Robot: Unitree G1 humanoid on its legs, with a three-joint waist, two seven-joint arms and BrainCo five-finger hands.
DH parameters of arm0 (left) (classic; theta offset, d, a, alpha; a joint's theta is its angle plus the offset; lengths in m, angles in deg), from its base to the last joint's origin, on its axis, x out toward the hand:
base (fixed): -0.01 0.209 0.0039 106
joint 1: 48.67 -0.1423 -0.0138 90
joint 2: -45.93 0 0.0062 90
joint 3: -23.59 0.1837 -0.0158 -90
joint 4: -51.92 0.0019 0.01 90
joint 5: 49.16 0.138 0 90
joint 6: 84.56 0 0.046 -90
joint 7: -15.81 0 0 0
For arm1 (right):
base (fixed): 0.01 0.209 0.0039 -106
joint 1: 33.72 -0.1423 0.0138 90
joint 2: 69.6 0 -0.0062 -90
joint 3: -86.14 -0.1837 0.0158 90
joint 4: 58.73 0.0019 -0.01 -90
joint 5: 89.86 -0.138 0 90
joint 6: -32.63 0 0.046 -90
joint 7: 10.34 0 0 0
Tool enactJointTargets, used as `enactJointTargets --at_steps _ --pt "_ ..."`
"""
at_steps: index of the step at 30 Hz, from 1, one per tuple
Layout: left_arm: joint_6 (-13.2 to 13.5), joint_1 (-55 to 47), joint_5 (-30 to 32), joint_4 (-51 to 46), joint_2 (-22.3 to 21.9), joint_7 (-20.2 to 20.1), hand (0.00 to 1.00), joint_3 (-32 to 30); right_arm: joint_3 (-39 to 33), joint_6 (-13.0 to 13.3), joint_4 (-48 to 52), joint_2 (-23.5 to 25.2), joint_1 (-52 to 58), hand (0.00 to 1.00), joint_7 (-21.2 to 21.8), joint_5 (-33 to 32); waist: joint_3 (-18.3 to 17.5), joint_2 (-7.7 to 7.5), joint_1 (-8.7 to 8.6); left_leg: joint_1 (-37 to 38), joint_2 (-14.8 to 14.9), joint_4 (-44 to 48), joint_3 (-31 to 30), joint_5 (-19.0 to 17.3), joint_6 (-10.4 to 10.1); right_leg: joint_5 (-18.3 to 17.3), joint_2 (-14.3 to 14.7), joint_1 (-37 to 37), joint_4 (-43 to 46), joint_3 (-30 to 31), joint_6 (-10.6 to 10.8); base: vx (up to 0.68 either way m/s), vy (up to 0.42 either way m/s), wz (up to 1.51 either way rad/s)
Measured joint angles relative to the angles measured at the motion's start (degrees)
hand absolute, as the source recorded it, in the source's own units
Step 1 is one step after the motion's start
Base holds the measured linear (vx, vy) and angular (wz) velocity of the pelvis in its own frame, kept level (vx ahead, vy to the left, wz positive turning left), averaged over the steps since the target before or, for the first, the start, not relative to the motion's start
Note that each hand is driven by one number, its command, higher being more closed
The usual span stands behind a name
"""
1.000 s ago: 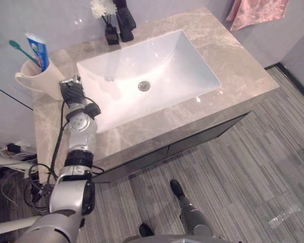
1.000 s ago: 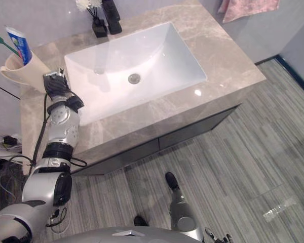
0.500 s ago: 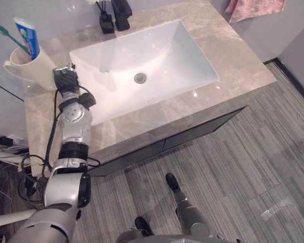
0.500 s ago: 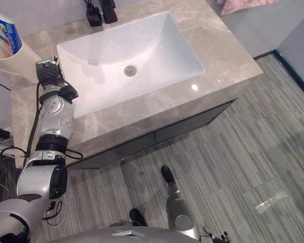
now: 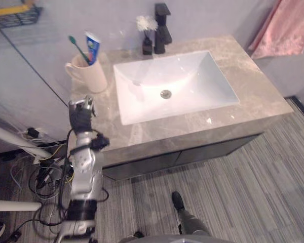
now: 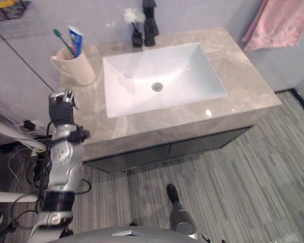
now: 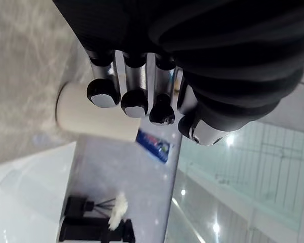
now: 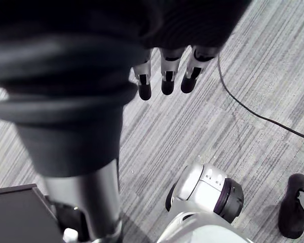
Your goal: Organize washtable
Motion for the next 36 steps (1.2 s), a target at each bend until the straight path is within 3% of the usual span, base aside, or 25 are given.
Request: enactJointTargets --at_steps 5,8,16,20,24,29,30,36 --pt "1.08 -8.86 2.99 -0.52 -1.47 0.20 1.00 -7.58 -0.43 0.01 -0.25 -0.45 0.34 0.00 0.42 -0.02 -1.68 0.49 0.45 2.09 0.05 -0.09 -2.35 0.12 0.19 -0.65 -0.49 3.33 -0.02 -2.84 -0.33 -0.01 0.005 0.21" --pt "0.98 -11.48 6.29 4.62 -2.63 0.73 1.00 -10.53 -0.39 0.00 -0.24 -1.30 0.11 0.00 0.70 -0.02 -2.95 1.28 1.47 3.10 0.02 -0.17 -3.06 0.28 0.40 -0.79 -0.72 4.69 -0.03 -3.65 -0.46 -0.02 -0.002 0.11" --pt "-4.84 -15.93 7.58 34.21 -5.57 1.30 1.00 -13.77 0.26 -0.73 -2.20 -2.58 -0.68 0.00 0.45 0.04 -3.61 1.20 1.47 6.22 0.06 -1.62 -4.80 0.94 -0.11 -2.06 -0.93 8.11 -0.40 -5.92 -1.25 -0.03 -0.013 0.10" --pt "-8.76 -15.96 7.20 57.89 -7.10 -2.67 1.00 -14.25 -0.31 -2.29 -4.11 -2.94 -1.13 0.00 0.49 0.61 -3.93 0.52 1.43 7.00 0.17 -2.43 -4.79 1.21 -0.46 -2.58 -0.63 8.47 -0.35 -5.93 -1.33 0.00 0.000 0.00" --pt "-11.41 -16.64 7.25 67.12 -8.63 -6.71 1.00 -14.77 -2.44 -3.65 -6.66 -3.39 -2.41 0.00 0.52 2.71 -4.01 0.20 1.55 8.29 0.18 -3.48 -4.79 1.29 -0.49 -2.96 -0.48 9.38 -0.34 -6.04 -1.41 0.03 0.003 0.00" --pt "-13.38 -16.89 7.93 70.65 -8.28 -11.29 1.00 -15.27 -2.46 -3.81 -7.25 -3.58 -3.41 0.00 1.18 4.09 -4.21 0.17 1.71 8.69 0.17 -4.13 -4.71 1.52 -0.10 -3.24 -0.33 9.41 -0.06 -6.05 -0.90 0.06 0.007 -0.01" --pt "-14.16 -16.88 8.48 70.69 -8.09 -12.88 0.00 -15.23 -2.45 -3.88 -8.02 -3.67 -3.94 0.00 1.52 4.62 -4.25 0.24 1.71 8.80 0.18 -4.28 -4.68 1.53 -0.10 -3.25 -0.28 9.41 -0.03 -6.09 -0.84 0.09 0.004 -0.01" --pt "-14.54 -15.40 10.69 72.70 -7.49 -15.74 0.00 -13.20 -1.78 -4.61 -9.16 -4.21 -5.66 0.00 3.34 4.52 -4.24 0.48 1.78 10.08 0.17 -4.90 -4.60 1.55 -0.11 -3.55 -0.06 10.18 -0.03 -6.20 -0.67 0.05 0.007 0.00"
